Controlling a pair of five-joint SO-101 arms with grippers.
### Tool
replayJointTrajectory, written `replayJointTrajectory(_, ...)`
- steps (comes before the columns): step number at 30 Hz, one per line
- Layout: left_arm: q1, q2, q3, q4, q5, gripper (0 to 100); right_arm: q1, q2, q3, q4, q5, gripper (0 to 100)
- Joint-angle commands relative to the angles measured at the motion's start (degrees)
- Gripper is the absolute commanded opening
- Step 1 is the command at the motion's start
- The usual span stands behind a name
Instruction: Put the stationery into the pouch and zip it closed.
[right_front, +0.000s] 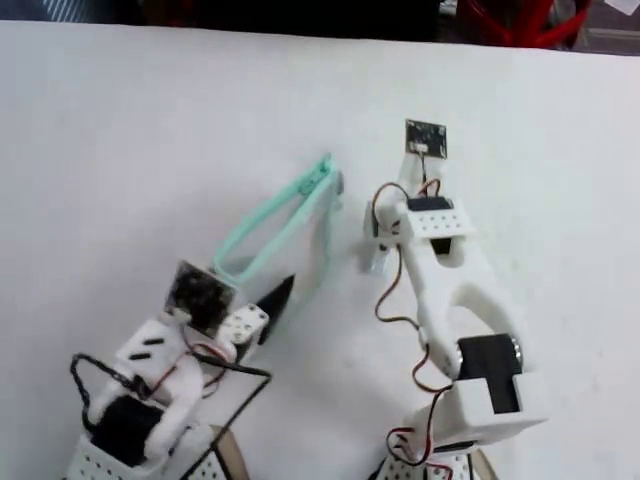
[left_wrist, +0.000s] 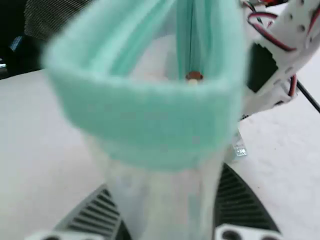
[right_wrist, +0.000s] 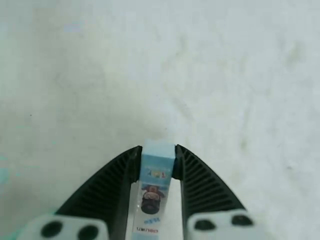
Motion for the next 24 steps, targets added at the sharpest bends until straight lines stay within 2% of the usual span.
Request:
replayJointTrajectory(1,-1.19,-0.48,-4.92,1.14,1.58,22,0.13,-2.95,-0.35,-0.84,0.00,1.8)
replayJointTrajectory(12,-0.75,-0.48,-11.52,5.89,1.76,22,0.13,-2.95,-0.35,-0.84,0.09,1.8)
replayJointTrajectory(19,-0.75,-0.48,-11.25,4.04,1.49,10,0.13,-2.95,-0.35,-0.84,0.09,1.8)
replayJointTrajectory(24,-0.66,-0.48,-11.25,2.37,1.49,8,0.13,-2.95,-0.35,-0.84,0.09,1.8)
